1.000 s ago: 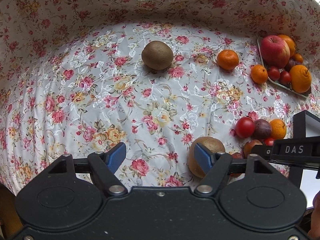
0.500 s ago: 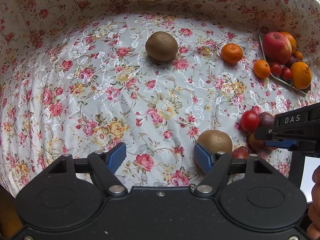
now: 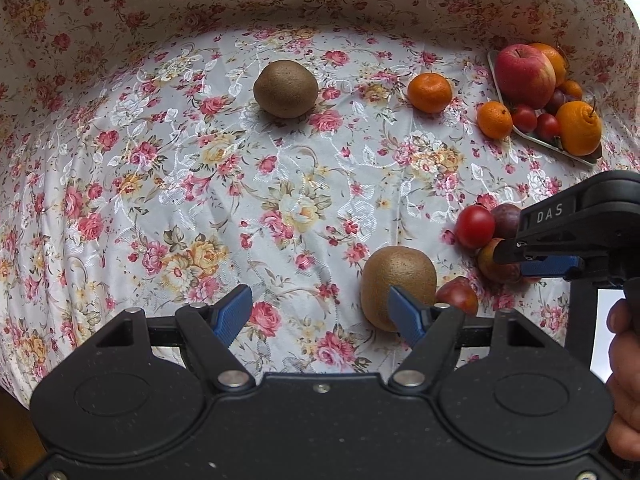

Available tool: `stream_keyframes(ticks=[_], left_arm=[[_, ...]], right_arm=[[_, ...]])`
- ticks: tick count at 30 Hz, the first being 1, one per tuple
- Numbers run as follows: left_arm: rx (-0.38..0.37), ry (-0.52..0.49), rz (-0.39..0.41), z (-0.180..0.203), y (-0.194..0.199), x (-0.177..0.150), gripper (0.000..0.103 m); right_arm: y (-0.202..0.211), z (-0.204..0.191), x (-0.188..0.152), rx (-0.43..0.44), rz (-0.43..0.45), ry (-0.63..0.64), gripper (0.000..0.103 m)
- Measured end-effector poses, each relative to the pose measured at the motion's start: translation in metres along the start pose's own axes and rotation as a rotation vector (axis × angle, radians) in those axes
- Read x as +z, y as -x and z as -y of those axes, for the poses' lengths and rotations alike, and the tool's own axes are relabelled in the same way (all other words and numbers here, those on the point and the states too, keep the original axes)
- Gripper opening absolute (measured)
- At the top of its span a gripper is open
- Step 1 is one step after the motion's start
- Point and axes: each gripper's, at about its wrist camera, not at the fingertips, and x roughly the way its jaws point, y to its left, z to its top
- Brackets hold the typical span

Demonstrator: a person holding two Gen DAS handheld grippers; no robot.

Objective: Organize fruits
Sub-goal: 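Move the left tool toward a brown kiwi while the right tool approaches a red-yellow plum, then close the left tool on the brown kiwi while the right tool grasps the red-yellow plum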

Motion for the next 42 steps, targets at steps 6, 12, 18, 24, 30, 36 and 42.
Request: stream_keyframes(ticks=[6, 12, 18, 24, 30, 36, 42], left_arm=[[-0.016, 0.001, -0.018, 0.001, -0.003, -0.001, 0.075], [-0.024, 0.007, -0.019, -0.002, -0.001, -0.001, 0.075], [-0.027, 0.013, -0.019, -0.003, 0.000, 0.000, 0.075], [-0.028, 0.025, -0.018, -0.005, 0.001, 0.000, 0.075], [-0.030, 0.025, 0.003, -0.003, 0.003, 0.001, 0.076], [-0.042, 0.083, 0.023, -0.012, 0.007, 0.006, 0.076], [-0.029, 0.098, 0.033, -0.006, 0.006, 0.009, 0.075]], right_arm=[[-0.002, -0.004, 0.000, 0.009, 0.003, 0.001, 0.032], [-0.006, -0.011, 0.000, 0.000, 0.020, 0.007, 0.039], [-0.021, -0.013, -0.001, -0.007, -0.003, -0.032, 0.042], [-0.026, -0.009, -0.006, 0.004, 0.036, -0.059, 0.042], [-0.025, -0.010, -0.005, 0.018, 0.037, 0.009, 0.040], [-0.018, -0.005, -0.007, 0.056, 0.002, 0.027, 0.038], [0.001, 0.001, -0.011, 0.140, 0.014, 0.063, 0.038]])
